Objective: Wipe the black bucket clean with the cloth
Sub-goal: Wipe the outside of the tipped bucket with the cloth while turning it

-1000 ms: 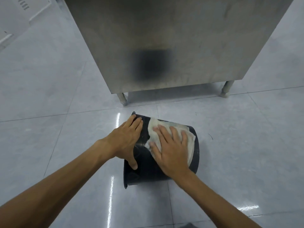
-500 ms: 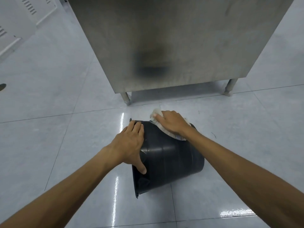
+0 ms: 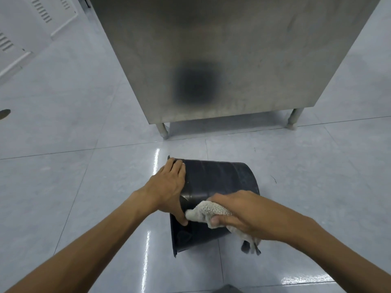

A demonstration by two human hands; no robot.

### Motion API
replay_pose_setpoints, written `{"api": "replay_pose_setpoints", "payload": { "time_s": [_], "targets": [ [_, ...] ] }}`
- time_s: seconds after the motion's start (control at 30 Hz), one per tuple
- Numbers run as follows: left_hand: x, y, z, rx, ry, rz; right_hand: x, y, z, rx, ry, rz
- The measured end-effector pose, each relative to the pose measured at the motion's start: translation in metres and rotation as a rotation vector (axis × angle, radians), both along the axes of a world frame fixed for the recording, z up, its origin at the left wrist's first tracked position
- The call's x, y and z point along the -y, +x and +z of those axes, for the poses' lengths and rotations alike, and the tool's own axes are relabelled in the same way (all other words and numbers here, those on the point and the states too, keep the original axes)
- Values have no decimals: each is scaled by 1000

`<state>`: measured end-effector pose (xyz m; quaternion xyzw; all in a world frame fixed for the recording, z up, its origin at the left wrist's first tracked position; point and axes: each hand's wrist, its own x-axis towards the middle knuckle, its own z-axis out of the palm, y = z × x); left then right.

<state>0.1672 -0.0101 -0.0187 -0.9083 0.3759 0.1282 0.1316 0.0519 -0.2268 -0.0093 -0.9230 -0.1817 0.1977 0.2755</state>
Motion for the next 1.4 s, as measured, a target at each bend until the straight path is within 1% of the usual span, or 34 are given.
{"api": "replay_pose_setpoints", "payload": {
  "time_s": [0.07,0.1,0.17,0.23,0.27,0.33,0.4,0.43,0.53,0.63,0.73,0.8,0.87,1.03,1.13,1.23,1.3,1.33,1.4],
  "targets": [
    [-1,-3,-1,-9,11,4,3,13,0,-16,8,18],
    [-2,-5,-3,-26,17,15,4,23,-1,18,-4,13],
    [-4,-8,-3,-49,21,34,3,45,-8,163,-100,-9],
    [-4,-6,-3,-38,8,13,-1,64,-20,363,-238,-40],
    [-3,-4,-2,-24,-2,-7,-3,70,-26,425,-254,-71],
    [-2,-2,0,-7,-14,-28,-11,69,-41,490,-161,-189],
    [-1,-1,0,-4,-11,-24,-25,51,-63,642,-80,-356],
    [-1,-1,-1,-6,-9,-15,-33,39,-75,686,-70,-413],
    [-3,-2,-3,-29,-7,14,-54,7,-105,677,-107,-427],
    [-6,-6,-7,-16,-5,-5,-59,10,-112,676,-111,-496],
    [-7,-8,-7,-47,-26,3,-55,39,-98,624,-129,-569],
    [-8,-7,-6,-56,-46,12,-48,64,-89,541,-149,-583],
    [-9,-9,-7,-73,-42,28,-39,91,-84,396,-181,-551],
    [-13,-27,-19,-47,-38,67,-20,164,-86,-79,-200,-384],
    [-15,-35,-24,-47,-68,106,-21,194,-97,-287,-181,-332],
    [-17,-33,-26,-58,-78,118,-24,213,-105,-450,-153,-313],
    [-17,-25,-27,-48,-97,126,-25,222,-108,-494,-150,-305],
    [-17,-21,-25,-34,-104,118,-24,222,-107,-472,-151,-298],
    [-18,-16,-26,-16,-112,98,-23,215,-101,-369,-161,-289]
  ]
}}
